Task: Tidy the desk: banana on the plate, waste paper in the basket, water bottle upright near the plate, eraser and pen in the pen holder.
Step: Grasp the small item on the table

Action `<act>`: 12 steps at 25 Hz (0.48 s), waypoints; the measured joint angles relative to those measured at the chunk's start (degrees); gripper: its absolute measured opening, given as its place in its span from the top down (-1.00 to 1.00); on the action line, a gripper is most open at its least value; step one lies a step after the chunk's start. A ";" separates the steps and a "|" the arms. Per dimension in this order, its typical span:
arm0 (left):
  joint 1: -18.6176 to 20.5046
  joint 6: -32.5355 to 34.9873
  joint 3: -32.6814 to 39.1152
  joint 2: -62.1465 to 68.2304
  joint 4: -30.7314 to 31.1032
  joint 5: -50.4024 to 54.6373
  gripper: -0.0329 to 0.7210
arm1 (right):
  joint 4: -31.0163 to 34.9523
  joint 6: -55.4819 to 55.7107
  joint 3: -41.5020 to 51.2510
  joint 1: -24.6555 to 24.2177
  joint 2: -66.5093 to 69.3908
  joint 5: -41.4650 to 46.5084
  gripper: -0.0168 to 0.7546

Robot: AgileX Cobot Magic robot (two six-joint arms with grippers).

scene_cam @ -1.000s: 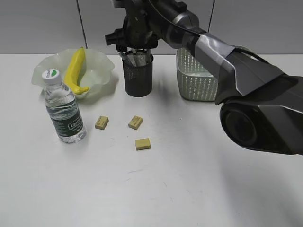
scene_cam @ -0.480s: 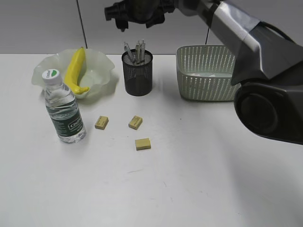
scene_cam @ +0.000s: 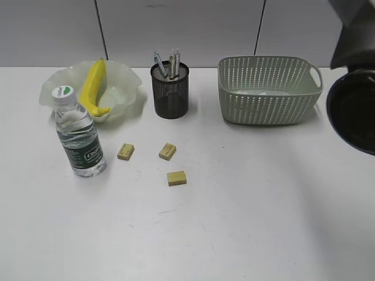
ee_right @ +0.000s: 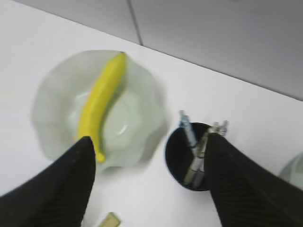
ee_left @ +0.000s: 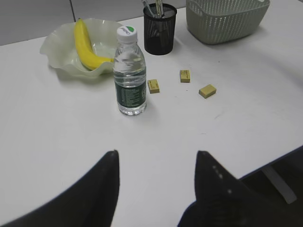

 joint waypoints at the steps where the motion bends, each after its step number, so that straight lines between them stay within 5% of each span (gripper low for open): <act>1: 0.00 0.00 0.00 0.00 0.00 0.00 -0.11 | 1.21 -0.49 0.00 0.15 -1.12 0.08 -0.50; 12: 0.00 0.00 0.00 0.00 0.00 0.00 -0.11 | -1.59 -3.59 10.99 1.06 -14.82 0.12 -0.50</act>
